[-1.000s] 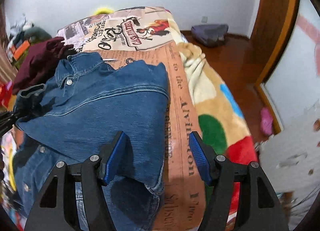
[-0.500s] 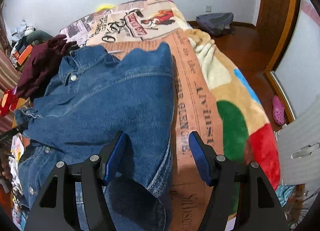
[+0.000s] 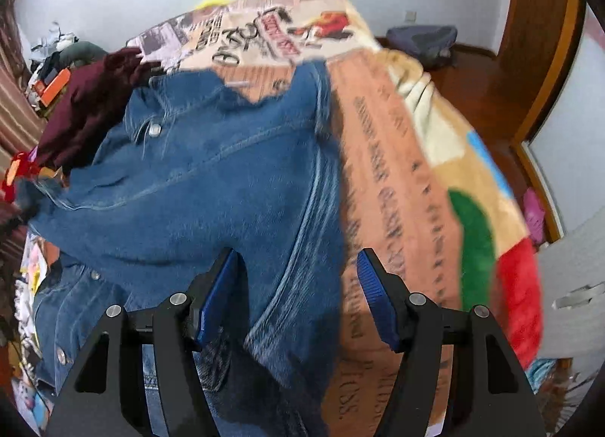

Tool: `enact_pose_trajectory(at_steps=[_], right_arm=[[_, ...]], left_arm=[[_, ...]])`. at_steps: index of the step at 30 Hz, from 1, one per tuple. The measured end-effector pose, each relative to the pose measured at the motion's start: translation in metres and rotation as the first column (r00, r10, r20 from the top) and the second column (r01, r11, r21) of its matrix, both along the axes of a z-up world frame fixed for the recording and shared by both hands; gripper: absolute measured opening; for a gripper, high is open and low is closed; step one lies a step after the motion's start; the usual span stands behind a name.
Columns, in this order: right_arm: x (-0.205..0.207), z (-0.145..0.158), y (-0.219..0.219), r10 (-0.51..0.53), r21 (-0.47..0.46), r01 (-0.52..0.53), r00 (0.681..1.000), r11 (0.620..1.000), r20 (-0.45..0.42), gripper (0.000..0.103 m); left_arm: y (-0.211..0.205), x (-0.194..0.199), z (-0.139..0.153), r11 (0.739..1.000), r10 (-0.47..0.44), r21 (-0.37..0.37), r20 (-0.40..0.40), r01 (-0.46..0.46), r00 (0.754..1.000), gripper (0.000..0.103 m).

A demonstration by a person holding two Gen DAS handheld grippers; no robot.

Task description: Fold large clothes

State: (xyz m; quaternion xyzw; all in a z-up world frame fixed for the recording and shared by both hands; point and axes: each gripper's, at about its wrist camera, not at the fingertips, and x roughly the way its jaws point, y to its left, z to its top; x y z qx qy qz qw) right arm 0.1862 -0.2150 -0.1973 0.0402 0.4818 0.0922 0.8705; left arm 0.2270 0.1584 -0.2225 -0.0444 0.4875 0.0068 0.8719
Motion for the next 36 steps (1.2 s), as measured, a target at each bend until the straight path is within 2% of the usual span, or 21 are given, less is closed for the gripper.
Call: enact_pose_trajectory(at_steps=[1, 3, 5, 7, 11, 14, 18, 20, 21, 25, 28, 30, 31, 33, 35, 36], right_arm=[[-0.001, 0.000, -0.001, -0.001, 0.001, 0.001, 1.000, 1.000, -0.004, 0.066], [-0.001, 0.002, -0.002, 0.004, 0.003, -0.004, 1.000, 1.000, -0.015, 0.067], [-0.002, 0.003, -0.002, 0.006, 0.005, -0.006, 1.000, 1.000, -0.022, 0.066], [-0.002, 0.004, -0.002, 0.009, 0.005, -0.008, 1.000, 1.000, -0.030, 0.066], [0.001, 0.010, -0.002, 0.010, 0.020, -0.010, 1.000, 1.000, -0.029, 0.066], [0.005, 0.021, -0.005, 0.015, 0.044, -0.014, 1.000, 0.999, -0.008, 0.066], [0.017, 0.033, -0.012, 0.014, 0.087, -0.015, 1.000, 0.996, 0.006, 0.066], [0.025, 0.034, -0.016, 0.016, 0.129, -0.015, 1.000, 0.992, -0.003, 0.066], [0.031, 0.032, -0.019, 0.018, 0.154, -0.016, 1.000, 0.988, -0.014, 0.066], [0.052, 0.011, -0.025, 0.013, 0.202, 0.008, 0.995, 0.979, -0.102, 0.066], [0.065, -0.001, -0.032, 0.006, 0.283, 0.030, 0.992, 0.959, -0.126, 0.067], [0.076, -0.001, -0.028, 0.029, 0.304, 0.011, 0.992, 0.953, -0.127, 0.067], [0.080, 0.000, -0.025, 0.046, 0.313, -0.003, 0.991, 0.950, -0.129, 0.066], [0.091, -0.002, -0.016, 0.075, 0.323, -0.026, 0.987, 0.946, -0.139, 0.065], [0.102, -0.006, -0.007, 0.077, 0.295, -0.032, 0.987, 0.955, -0.142, 0.064], [0.107, -0.007, -0.002, 0.074, 0.279, -0.032, 0.987, 0.960, -0.143, 0.058]], left_arm=[[0.004, -0.001, -0.014, 0.999, 0.014, 0.029, -0.045, -0.013, 0.999, 0.048], [0.009, -0.006, -0.030, 0.999, 0.023, 0.039, -0.086, -0.020, 0.996, 0.056], [0.012, -0.013, -0.031, 0.999, 0.041, 0.020, -0.071, -0.040, 0.997, 0.064], [0.016, -0.015, -0.025, 0.998, 0.054, 0.015, -0.067, -0.054, 0.996, 0.068], [0.019, -0.015, -0.012, 0.999, 0.047, 0.002, -0.056, -0.047, 0.997, 0.068], [0.026, -0.015, 0.000, 0.999, 0.029, -0.014, -0.016, -0.029, 0.999, 0.069], [0.048, -0.004, 0.003, 0.993, 0.054, -0.108, -0.008, -0.055, 0.998, 0.073], [0.058, 0.005, -0.009, 0.978, 0.050, -0.202, -0.044, -0.058, 0.998, 0.073], [0.062, 0.011, -0.022, 0.961, 0.024, -0.273, -0.070, -0.042, 0.997, 0.073], [0.066, 0.023, -0.068, 0.918, -0.010, -0.391, -0.178, -0.061, 0.984, 0.073], [0.072, 0.027, -0.084, 0.859, -0.002, -0.505, -0.166, -0.083, 0.986, 0.076], [0.076, 0.032, -0.087, 0.834, 0.002, -0.544, -0.162, -0.091, 0.987, 0.079], [0.075, 0.035, -0.087, 0.831, -0.002, -0.550, -0.155, -0.085, 0.988, 0.080], [0.071, 0.042, -0.087, 0.834, -0.015, -0.548, -0.145, -0.068, 0.989, 0.080], [0.069, 0.048, -0.085, 0.833, -0.016, -0.549, -0.138, -0.063, 0.990, 0.080], [0.068, 0.051, -0.085, 0.833, -0.008, -0.549, -0.133, -0.067, 0.991, 0.080]])
